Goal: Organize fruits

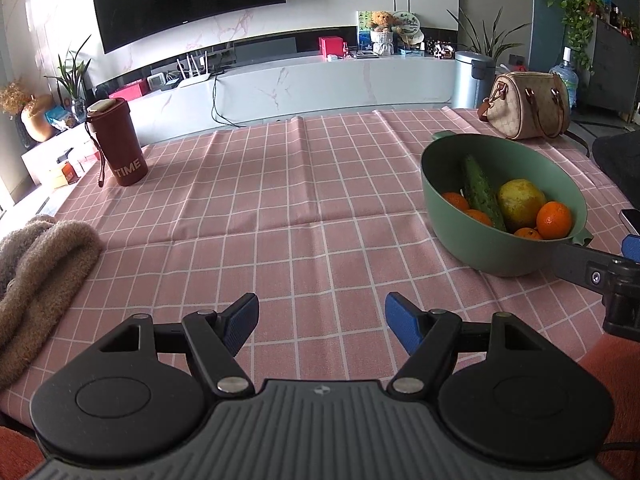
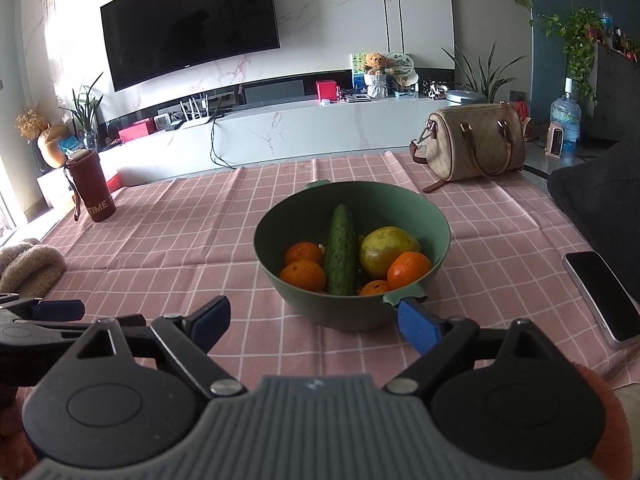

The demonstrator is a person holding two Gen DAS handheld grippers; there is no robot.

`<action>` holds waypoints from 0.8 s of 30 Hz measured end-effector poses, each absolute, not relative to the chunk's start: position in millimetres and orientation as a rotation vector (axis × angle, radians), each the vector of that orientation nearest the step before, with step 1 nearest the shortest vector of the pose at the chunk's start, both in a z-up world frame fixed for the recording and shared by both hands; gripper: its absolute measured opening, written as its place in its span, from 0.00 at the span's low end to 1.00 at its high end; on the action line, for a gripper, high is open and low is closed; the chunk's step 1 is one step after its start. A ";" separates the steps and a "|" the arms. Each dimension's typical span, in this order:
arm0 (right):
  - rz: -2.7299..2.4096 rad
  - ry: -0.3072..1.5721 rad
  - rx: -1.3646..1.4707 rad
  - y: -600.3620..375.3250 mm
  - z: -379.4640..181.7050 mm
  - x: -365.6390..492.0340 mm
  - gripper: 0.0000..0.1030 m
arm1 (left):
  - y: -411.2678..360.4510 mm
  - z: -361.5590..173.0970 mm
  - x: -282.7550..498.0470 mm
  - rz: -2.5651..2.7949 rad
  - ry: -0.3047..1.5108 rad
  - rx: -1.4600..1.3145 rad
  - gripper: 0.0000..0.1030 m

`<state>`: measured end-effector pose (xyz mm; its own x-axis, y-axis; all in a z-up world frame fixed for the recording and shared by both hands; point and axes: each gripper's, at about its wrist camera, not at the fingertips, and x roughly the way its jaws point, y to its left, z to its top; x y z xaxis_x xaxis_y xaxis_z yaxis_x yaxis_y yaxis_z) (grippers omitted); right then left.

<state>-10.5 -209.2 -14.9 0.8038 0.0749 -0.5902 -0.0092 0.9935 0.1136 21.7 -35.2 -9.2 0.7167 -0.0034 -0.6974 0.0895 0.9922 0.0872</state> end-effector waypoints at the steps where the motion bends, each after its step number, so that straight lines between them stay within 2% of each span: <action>1: 0.045 0.636 0.110 -209.8 -14.9 -10.2 0.85 | -35.2 -9.2 21.9 -0.050 0.770 0.117 0.82; 24: 0.046 0.638 0.112 -209.9 -15.0 -9.5 0.86 | -34.8 -10.5 23.5 -0.047 0.780 0.107 0.82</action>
